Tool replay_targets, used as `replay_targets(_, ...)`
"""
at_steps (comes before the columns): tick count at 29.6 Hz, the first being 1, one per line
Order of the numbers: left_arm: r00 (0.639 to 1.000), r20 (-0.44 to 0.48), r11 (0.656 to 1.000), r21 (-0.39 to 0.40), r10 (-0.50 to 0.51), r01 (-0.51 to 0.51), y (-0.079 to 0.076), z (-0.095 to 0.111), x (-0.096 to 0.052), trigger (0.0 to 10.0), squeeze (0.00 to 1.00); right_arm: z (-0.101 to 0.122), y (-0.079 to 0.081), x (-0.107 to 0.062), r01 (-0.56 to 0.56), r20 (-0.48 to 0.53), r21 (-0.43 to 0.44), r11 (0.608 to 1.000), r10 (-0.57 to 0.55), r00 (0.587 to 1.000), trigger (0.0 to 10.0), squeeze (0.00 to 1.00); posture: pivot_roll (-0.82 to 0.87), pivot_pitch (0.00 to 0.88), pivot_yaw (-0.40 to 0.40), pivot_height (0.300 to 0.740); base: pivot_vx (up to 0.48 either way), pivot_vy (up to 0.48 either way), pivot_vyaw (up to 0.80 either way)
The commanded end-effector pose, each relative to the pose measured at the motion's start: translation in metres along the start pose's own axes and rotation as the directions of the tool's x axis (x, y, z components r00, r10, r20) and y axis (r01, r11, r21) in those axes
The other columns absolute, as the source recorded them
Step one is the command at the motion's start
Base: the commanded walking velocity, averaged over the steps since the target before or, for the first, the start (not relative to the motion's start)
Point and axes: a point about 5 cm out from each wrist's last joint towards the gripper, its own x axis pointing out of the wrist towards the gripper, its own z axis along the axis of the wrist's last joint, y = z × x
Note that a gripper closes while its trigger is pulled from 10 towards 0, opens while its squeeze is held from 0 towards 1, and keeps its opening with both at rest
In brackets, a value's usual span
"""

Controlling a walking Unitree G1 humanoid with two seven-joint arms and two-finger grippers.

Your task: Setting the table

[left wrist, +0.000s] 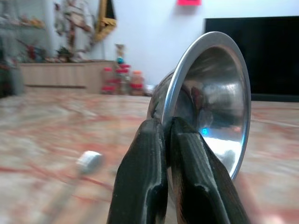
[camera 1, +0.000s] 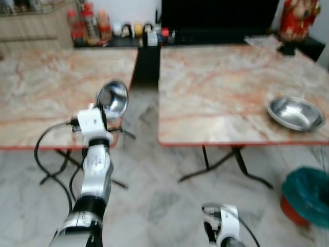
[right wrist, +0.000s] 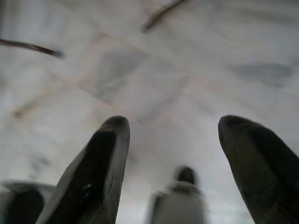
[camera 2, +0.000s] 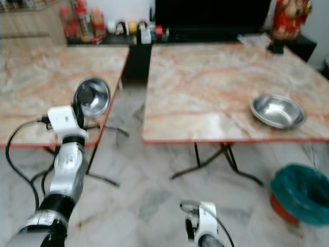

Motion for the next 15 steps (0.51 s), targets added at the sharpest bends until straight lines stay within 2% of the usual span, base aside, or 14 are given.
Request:
replay_targets(1,1.0,0.015,1.0,-0.002,0.015,-0.015,0.0039,0.0037,0.0034,10.0,0.0,0.005,0.001,0.0012,0.002,0.016,0.007,1.0,-0.002,1.0,10.0,0.0,0.01,0.0,0.024,0.727,0.0,-0.48,0.0)
replay_targets(15,1.0,0.004,1.0,-0.005,-0.006,0.006,-0.0019,0.0032,0.0032,10.0,0.0,0.0061,-0.0007,0.0011,0.005,0.023,0.009,1.0,-0.005,1.0,10.0,0.0,0.0,0.0,0.019,0.727,0.0,-0.464,0.0)
